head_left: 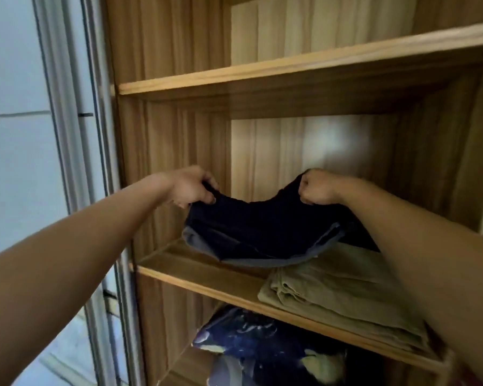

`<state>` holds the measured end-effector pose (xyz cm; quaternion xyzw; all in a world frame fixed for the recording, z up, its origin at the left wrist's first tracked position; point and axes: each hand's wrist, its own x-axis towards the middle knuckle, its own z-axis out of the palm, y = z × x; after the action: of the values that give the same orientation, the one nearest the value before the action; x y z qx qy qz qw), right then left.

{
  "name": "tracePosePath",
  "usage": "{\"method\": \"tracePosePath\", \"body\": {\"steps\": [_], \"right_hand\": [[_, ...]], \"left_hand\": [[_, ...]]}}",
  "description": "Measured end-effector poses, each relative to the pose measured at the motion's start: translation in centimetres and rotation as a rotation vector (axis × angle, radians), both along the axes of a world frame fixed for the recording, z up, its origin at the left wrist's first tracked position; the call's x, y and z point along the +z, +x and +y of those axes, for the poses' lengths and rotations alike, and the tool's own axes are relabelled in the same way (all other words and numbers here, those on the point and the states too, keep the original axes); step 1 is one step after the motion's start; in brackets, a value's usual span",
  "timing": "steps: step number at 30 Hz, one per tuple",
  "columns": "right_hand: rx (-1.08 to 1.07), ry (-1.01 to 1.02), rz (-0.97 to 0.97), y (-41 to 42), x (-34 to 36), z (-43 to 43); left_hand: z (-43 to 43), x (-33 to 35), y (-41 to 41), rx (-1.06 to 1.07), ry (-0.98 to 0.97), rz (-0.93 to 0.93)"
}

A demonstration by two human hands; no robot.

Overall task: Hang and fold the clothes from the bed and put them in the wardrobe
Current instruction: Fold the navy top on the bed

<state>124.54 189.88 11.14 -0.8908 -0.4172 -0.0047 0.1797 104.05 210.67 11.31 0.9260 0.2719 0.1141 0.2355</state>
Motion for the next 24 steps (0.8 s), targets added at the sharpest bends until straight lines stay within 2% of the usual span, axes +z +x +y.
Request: {"method": "tracePosePath", "body": {"steps": [10,17,24], "right_hand": [[-0.273,0.042,-0.061,6.3,-0.2,-4.6],[-0.440,0.045,-0.077,10.2,-0.8,-3.5],[-0.575,-0.023,-0.021,16.0,-0.5,-1.2]], "left_hand": [[1.8,0.6,11.6,-0.138,-0.099,-0.028],[4.7,0.2,19.1,-0.233,-0.125,-0.126],[8.3,-1.9,26.6,-0.296,-0.231,-0.183]]}}
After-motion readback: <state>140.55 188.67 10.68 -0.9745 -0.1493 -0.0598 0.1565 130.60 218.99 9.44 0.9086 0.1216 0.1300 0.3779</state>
